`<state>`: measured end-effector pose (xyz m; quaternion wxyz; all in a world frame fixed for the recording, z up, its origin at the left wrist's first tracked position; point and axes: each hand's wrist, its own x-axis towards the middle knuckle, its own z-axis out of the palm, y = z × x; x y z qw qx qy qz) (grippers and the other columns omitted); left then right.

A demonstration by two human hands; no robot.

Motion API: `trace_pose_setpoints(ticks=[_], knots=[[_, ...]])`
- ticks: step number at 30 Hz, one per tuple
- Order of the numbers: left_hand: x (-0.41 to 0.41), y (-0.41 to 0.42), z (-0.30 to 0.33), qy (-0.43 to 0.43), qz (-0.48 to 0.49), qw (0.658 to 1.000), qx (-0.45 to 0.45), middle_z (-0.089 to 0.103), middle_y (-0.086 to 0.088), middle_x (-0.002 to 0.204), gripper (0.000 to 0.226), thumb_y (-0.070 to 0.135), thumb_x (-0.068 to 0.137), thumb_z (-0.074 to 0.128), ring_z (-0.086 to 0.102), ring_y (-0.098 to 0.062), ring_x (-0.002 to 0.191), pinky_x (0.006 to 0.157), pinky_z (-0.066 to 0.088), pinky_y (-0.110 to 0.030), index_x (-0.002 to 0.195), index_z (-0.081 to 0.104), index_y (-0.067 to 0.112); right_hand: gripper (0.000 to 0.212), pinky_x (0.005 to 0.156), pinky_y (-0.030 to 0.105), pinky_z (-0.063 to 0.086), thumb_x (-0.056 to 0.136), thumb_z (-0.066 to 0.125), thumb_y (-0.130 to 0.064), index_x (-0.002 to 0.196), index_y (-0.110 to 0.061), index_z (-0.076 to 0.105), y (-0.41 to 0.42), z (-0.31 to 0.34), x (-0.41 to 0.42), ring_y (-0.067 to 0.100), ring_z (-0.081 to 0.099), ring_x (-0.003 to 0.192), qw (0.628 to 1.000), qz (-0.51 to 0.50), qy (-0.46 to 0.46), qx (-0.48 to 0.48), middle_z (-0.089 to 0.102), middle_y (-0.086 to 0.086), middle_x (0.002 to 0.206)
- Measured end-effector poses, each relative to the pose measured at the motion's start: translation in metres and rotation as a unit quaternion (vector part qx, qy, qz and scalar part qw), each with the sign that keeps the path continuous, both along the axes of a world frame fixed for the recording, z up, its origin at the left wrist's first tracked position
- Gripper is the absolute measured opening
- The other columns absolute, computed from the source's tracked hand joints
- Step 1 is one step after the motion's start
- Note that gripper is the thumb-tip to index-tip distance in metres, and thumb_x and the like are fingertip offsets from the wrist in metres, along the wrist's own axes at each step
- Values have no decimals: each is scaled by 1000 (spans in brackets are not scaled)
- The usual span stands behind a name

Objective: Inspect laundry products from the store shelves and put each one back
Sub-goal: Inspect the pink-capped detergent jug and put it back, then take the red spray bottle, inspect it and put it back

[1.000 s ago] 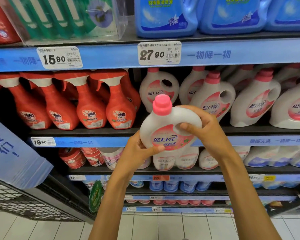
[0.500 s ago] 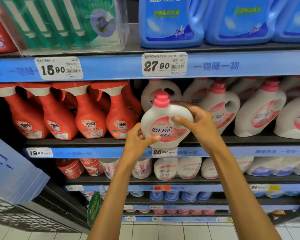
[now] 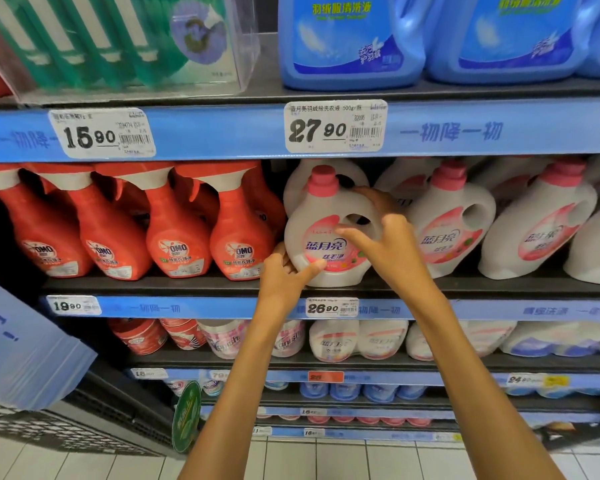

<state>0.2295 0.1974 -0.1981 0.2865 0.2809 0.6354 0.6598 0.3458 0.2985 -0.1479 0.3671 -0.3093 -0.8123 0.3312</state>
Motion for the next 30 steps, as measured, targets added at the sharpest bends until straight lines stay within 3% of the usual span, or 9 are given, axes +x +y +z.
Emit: trace_pose_setpoints(ticks=[4,7,10,12,18,21,24,28,30], knots=[[-1,3,-1,7,-2,1000,-6,63,-11,116,50,0,81,71,62,-16,105,85,53,-17,126,50,5,65,50,4,34,79,77,-31,64,-36,14,-3,-1,-6,-1,20,52,998,-13,-5,55,19,-15,60],[-3,4,-2,13,-6,1000,-16,64,-12,119,50,1,81,71,62,-17,108,87,54,-20,126,50,6,67,54,0,33,80,76,-31,68,-37,10,-2,-4,-8,3,20,55,997,-12,-6,78,18,-16,64],[-1,5,-2,24,1,999,-22,63,-14,121,51,3,81,71,62,-18,109,90,53,-23,127,49,5,55,51,12,32,83,74,-28,56,-24,25,0,-6,-6,18,26,61,998,-14,-22,65,24,-10,60],[1,6,0,31,12,999,-25,63,-14,122,52,3,81,71,61,-20,112,93,52,-28,128,49,4,54,45,21,23,85,69,-19,50,-11,28,1,-6,-6,18,24,50,998,-18,-42,32,29,-3,51],[13,-1,3,44,54,997,-31,61,-13,122,51,1,82,70,60,-21,113,93,50,-27,128,48,-1,48,48,26,22,87,62,-10,55,-12,26,-5,-2,-1,16,30,51,997,-26,-58,44,33,1,55],[18,-19,1,47,185,982,1,61,-10,115,43,-1,85,66,60,-15,103,86,51,-16,126,51,-1,29,63,23,27,84,71,-18,79,0,50,-20,0,3,23,40,75,993,-45,55,99,49,16,77],[11,-41,2,92,337,937,27,62,-7,111,32,-2,88,61,60,-9,94,85,52,-18,119,56,5,39,86,17,34,84,69,-12,113,9,54,-41,4,-2,24,48,98,982,16,130,138,55,21,106],[-8,-60,-3,108,346,932,-22,51,-11,133,46,1,90,60,51,-17,118,96,43,-25,133,44,4,50,98,14,30,88,67,-14,131,3,47,-70,2,-34,24,49,119,975,182,71,104,53,17,127],[-17,-63,-8,96,309,945,-41,46,-14,139,52,1,91,59,46,-21,127,102,41,-28,139,38,3,45,92,19,34,89,66,-20,124,0,48,-78,-1,-56,27,50,114,978,203,35,41,53,16,119]])
